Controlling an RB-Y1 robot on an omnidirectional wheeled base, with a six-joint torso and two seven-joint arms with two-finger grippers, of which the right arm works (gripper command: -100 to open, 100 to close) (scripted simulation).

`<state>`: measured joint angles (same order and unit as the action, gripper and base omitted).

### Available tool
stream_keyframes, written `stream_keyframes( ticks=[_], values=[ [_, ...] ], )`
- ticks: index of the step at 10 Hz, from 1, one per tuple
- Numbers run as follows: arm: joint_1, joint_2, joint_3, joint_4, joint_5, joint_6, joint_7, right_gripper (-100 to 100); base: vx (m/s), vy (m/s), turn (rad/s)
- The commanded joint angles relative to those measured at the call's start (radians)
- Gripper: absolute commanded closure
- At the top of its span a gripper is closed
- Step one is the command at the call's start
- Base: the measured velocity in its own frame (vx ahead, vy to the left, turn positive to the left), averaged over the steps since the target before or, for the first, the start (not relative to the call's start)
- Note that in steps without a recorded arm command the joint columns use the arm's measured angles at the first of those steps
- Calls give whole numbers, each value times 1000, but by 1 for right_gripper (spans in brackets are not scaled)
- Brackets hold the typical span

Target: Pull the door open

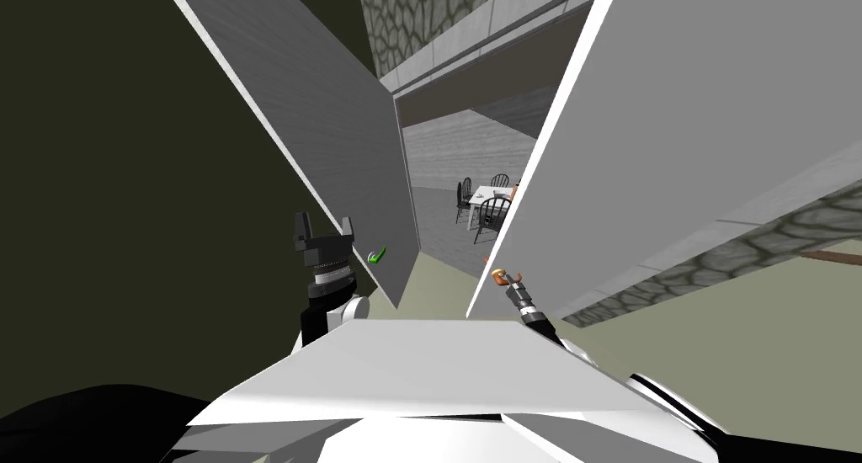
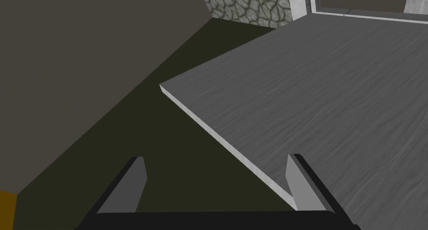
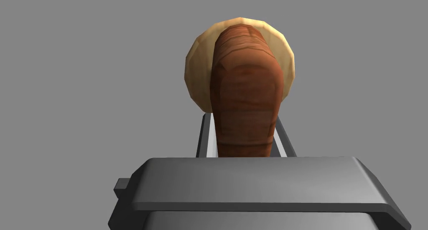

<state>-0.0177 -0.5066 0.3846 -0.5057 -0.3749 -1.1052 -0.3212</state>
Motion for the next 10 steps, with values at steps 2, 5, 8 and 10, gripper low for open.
stream_keyframes(
  ticks=[2, 5, 8, 10],
  values=[
    [15, -4, 16, 23, -3, -41, -19, 100, -111, -53, 133],
    [34, -24, 22, 41, -15, -77, -37, 100, -105, -32, 144],
    [25, -25, 26, 73, -16, -99, -50, 100, -90, -37, 73],
    [49, -33, 42, 82, -24, -135, -57, 100, -164, -80, 227]
  ],
)
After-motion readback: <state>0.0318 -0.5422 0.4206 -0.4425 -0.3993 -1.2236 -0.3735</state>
